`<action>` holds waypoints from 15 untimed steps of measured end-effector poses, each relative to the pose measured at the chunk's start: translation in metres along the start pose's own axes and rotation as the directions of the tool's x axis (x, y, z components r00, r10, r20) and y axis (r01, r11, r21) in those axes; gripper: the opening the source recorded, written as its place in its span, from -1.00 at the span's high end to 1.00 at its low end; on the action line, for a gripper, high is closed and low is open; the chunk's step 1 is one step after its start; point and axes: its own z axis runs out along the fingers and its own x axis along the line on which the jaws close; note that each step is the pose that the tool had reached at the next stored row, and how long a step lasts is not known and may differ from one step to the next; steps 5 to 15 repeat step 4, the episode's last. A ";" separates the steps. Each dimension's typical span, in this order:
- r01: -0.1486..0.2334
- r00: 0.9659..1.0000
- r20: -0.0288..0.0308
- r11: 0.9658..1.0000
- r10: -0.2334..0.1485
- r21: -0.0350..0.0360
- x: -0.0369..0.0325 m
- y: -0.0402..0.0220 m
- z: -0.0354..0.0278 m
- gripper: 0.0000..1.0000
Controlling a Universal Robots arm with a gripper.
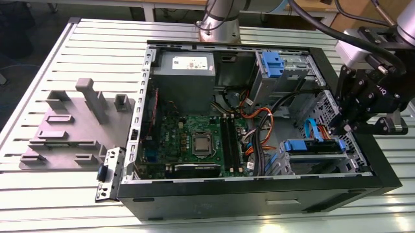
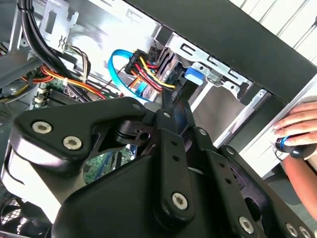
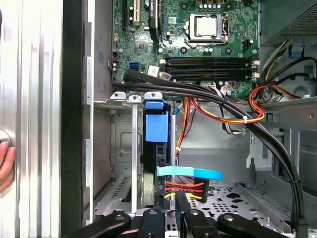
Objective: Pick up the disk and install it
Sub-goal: 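Insert the second disk wire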
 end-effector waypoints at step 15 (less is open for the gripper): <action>0.000 1.000 0.000 1.000 0.000 0.000 0.0006 0.0000 0.0000 0.53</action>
